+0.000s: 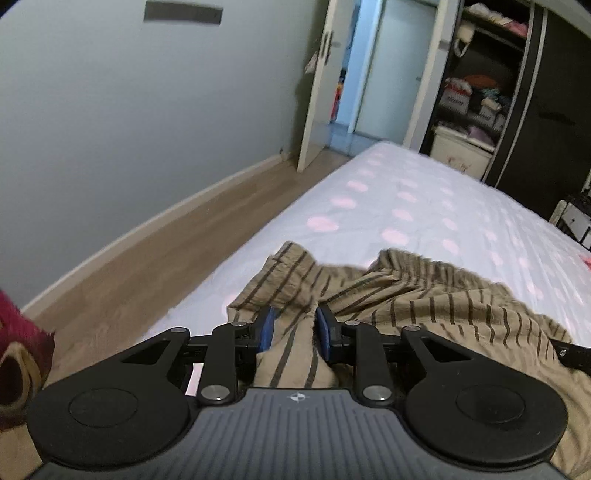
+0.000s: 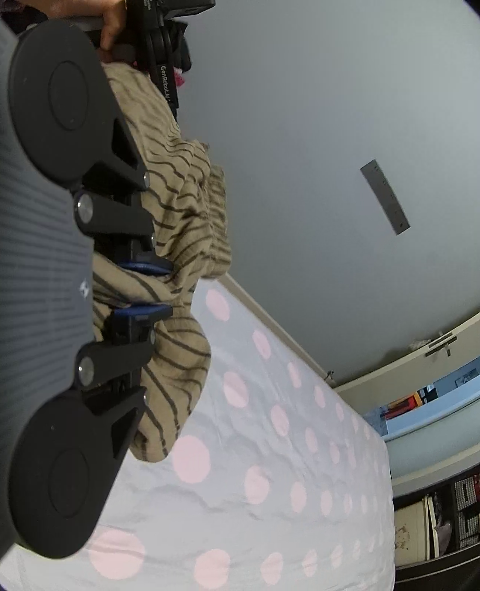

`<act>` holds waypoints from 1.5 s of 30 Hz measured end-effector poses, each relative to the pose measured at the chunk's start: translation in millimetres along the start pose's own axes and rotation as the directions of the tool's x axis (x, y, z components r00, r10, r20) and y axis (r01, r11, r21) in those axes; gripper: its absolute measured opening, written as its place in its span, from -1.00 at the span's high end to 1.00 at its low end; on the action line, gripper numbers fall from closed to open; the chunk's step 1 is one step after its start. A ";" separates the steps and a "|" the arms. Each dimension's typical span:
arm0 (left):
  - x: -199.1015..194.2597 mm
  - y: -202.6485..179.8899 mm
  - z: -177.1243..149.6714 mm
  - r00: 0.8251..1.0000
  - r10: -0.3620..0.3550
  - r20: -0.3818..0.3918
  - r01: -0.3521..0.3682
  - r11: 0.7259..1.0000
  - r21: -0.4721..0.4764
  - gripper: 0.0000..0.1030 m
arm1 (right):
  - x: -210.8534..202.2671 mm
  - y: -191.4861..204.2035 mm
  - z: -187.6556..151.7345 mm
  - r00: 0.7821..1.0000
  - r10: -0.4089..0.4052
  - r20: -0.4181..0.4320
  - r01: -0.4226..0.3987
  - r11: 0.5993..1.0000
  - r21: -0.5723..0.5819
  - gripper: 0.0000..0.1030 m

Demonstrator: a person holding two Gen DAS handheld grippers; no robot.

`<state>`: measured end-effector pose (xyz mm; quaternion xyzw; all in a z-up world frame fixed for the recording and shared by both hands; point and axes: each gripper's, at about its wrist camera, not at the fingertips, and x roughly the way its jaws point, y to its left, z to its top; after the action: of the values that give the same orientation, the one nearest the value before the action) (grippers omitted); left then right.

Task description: Fold clothes

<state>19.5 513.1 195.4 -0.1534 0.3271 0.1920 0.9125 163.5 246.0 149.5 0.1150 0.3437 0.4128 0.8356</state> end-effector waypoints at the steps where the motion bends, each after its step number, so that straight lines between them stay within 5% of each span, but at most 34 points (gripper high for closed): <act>1: 2.8 2.0 -1.3 1.000 -0.001 -0.009 0.001 1.000 -0.006 0.56 | 1.2 -1.1 -0.5 1.000 -0.003 -0.001 0.003 1.000 -0.004 0.64; 6: -9.4 8.2 -1.9 0.999 -0.032 0.027 0.033 0.999 -0.019 0.49 | -5.0 -6.2 1.4 1.000 0.005 0.003 -0.005 1.000 -0.014 0.60; 10: -44.0 12.8 -1.4 0.993 -0.060 0.103 0.061 0.998 -0.014 0.48 | -36.9 -4.2 2.5 0.997 0.043 0.062 -0.039 0.996 -0.074 0.22; 12: -62.1 12.9 -5.6 0.991 -0.060 0.116 0.059 0.998 0.010 0.46 | -56.0 0.4 0.5 0.994 0.066 0.086 -0.055 0.990 -0.132 0.18; 17: -94.4 14.6 -21.4 0.990 -0.044 0.135 0.041 0.999 0.028 0.17 | -101.8 3.9 -14.2 0.987 0.113 0.114 -0.094 0.982 -0.163 0.00; 26: -105.7 43.6 -46.7 0.988 -0.062 0.140 0.075 0.993 -0.086 0.21 | -137.2 5.5 -64.3 0.983 0.178 0.043 -0.169 0.971 -0.169 -0.20; 28: -100.7 45.9 -48.0 0.988 -0.079 0.133 0.093 0.990 -0.102 0.36 | -129.5 7.5 -70.7 0.987 0.159 0.012 -0.155 0.972 -0.178 0.01; 29: -97.5 46.3 -48.1 0.988 -0.089 0.127 0.103 0.989 -0.109 0.44 | -124.9 9.8 -72.1 0.986 0.164 -0.004 -0.162 0.970 -0.182 0.25; 30: -95.4 45.1 -48.0 0.988 -0.086 0.125 0.099 0.990 -0.105 0.62 | -120.3 12.3 -73.1 0.985 0.173 -0.019 -0.173 0.967 -0.188 0.84; 31: -93.4 43.9 -48.0 0.989 -0.083 0.124 0.096 0.990 -0.100 0.74 | -119.9 14.4 -72.9 0.985 0.174 -0.017 -0.174 0.965 -0.198 0.92; 34: -93.1 43.4 -44.0 0.986 -0.102 0.133 0.114 0.989 -0.091 0.92 | -124.9 19.3 -70.8 0.986 0.167 0.002 -0.162 0.958 -0.238 0.97; 45: -88.6 40.8 -47.9 0.996 -0.043 0.079 0.046 0.998 -0.039 0.95 | -126.8 4.8 -77.4 0.993 0.045 -0.108 -0.080 0.935 -0.345 0.99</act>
<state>-87.8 507.5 211.8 -0.1719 0.2839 0.1841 0.9252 55.1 144.4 155.5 -0.0444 0.3021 0.4987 0.8112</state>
